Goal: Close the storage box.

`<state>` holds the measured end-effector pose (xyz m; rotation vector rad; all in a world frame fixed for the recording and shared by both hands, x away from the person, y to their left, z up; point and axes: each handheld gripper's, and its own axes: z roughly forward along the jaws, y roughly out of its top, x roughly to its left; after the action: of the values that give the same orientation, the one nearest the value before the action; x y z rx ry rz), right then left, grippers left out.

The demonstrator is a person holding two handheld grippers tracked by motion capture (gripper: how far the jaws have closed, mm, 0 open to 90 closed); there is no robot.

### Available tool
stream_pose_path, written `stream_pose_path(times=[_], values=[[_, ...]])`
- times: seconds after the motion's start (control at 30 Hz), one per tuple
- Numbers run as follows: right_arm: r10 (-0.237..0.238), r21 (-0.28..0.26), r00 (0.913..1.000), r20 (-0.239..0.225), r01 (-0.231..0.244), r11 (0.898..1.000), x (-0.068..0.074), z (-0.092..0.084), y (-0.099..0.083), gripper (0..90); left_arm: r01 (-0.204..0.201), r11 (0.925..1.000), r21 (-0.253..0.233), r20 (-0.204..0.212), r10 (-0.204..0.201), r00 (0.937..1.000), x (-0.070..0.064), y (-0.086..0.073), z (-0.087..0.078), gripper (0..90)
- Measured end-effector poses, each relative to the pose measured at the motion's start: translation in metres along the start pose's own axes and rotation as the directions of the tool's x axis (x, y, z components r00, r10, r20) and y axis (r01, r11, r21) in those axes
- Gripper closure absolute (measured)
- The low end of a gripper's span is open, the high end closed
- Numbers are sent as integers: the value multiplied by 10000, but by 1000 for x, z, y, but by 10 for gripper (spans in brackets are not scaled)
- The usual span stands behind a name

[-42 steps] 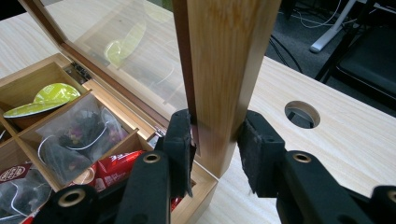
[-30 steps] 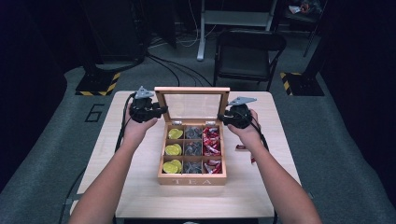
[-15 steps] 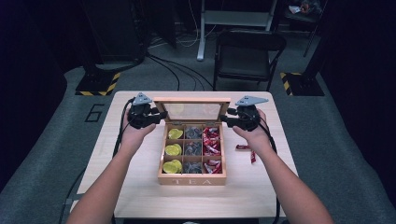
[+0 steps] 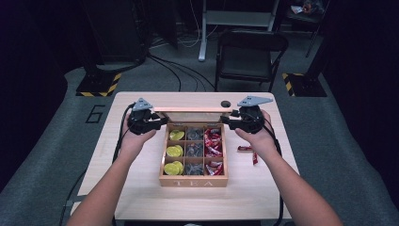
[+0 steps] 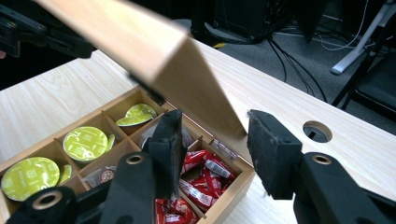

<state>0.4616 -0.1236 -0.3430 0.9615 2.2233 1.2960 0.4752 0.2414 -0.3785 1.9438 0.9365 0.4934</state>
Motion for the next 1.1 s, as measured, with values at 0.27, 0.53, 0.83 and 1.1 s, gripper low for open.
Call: stream_pose_path(times=[0.27, 0.53, 0.83, 1.1], values=[[-365, -72, 9993, 76, 366, 9993, 10, -11, -3, 568, -76, 9995, 308, 47, 75, 10000, -4, -3, -3, 591], [-368, -45, 9993, 82, 369, 9993, 18, -15, -14, 562, 209, 9994, 271, 225, -216, 9995, -6, -14, -5, 583], [-554, -83, 9983, 194, 555, 9984, 27, -18, -28, 559, 378, 9989, 267, 356, -388, 9986, -12, -27, -21, 524], [-624, -70, 9974, 368, 627, 9980, 35, -21, -39, 559, 252, 9995, 172, 573, -261, 9980, -22, -37, -41, 528]])
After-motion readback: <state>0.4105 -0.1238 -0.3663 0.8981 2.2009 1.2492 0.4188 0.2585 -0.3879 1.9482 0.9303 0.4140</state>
